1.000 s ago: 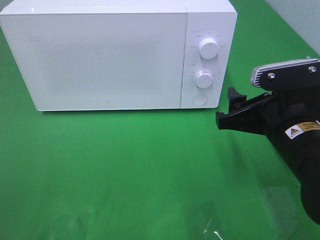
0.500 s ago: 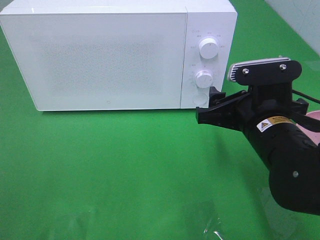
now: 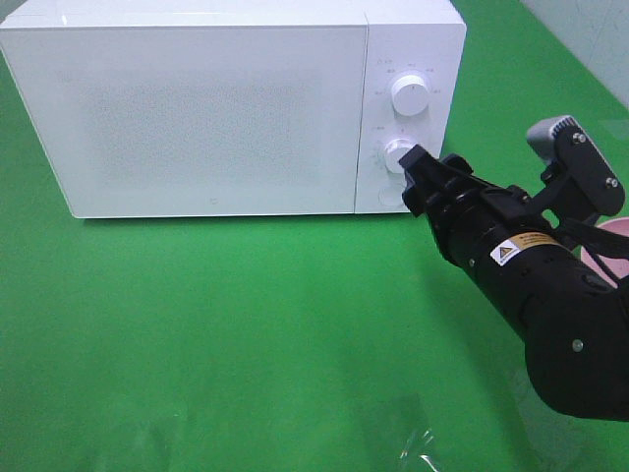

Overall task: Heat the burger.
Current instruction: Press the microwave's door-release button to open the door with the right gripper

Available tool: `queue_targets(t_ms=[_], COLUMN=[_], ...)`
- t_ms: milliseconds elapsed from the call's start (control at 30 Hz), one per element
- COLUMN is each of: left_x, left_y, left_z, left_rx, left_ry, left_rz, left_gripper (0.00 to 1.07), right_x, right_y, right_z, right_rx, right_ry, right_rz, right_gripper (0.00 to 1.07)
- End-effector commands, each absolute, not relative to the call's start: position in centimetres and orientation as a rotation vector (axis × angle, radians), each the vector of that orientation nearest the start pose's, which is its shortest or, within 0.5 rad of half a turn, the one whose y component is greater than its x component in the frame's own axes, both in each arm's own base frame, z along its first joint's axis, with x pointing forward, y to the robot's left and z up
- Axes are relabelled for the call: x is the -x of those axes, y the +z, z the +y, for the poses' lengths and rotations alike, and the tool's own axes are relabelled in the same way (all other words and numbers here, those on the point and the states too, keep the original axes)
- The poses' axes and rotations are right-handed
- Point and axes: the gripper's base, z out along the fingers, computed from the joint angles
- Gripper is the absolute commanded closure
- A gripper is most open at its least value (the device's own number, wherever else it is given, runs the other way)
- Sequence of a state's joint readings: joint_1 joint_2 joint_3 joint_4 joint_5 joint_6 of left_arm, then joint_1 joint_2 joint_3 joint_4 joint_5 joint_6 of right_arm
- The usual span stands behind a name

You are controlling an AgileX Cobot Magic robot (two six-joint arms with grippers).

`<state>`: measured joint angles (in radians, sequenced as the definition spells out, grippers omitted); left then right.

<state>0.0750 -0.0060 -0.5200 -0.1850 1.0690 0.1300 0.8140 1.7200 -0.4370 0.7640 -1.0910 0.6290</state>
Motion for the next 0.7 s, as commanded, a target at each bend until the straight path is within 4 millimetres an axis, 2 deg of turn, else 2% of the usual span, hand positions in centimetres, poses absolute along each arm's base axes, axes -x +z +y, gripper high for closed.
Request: queue_targets(t_ms=[33,67,100,200,233,267,300,333,400,433,467,700], left_x=[0.9,0.9,0.9,0.9,0.9,0.9,0.9,0.9,0.9,0.9,0.9,0.9], left_y=[28.24,28.24,28.24,28.24,28.24,28.24,28.24,28.24,28.24,28.24,28.24,28.24], left_z=[-1.54,-1.54,-1.54,-1.54,-1.54,-1.54,-1.54,-1.54,-1.54,-1.54,-1.54,-1.54], left_rx=[-0.066,-0.066,-0.066,-0.066,-0.066,-0.066,-0.066,-0.066,-0.066,-0.066,-0.066,-0.066], left_ry=[-0.094,-0.094,-0.094,-0.094,-0.094,-0.094,-0.094,-0.094,-0.094,-0.094,-0.094,-0.094], left_rz=[2.011,2.011,2.011,2.011,2.011,2.011,2.011,2.011,2.011,2.011,2.011,2.011], left_gripper=[0.07,0.07,0.07,0.07,0.07,0.07,0.07,0.07,0.07,0.07,0.07,0.07], right_x=[-22.19,-22.19,-22.19,-22.19,-22.18,-22.18,-22.17,-22.17,-22.16,-22.16,-22.15,-22.04], right_y=[15.48,15.48,15.48,15.48,15.49,15.49,15.51,15.51,15.52,15.52,15.48,14.94], right_z=[15.57,15.57,15.57,15.57,15.61,15.61,15.72,15.72,15.78,15.78,15.79,15.89], right_rx=[-0.848,-0.848,-0.902,-0.927,-0.947,-0.947,-0.936,-0.936,-0.948,-0.948,-0.974,-1.101], right_ry=[0.905,0.905,0.947,0.966,0.987,0.987,0.996,0.996,1.015,1.015,1.031,1.09], right_rz=[1.648,1.648,1.629,1.62,1.613,1.613,1.619,1.619,1.615,1.615,1.612,1.624], right_gripper=[0.57,0.57,0.65,0.7,0.77,0.77,0.85,0.85,0.99,0.99,1.05,1.07])
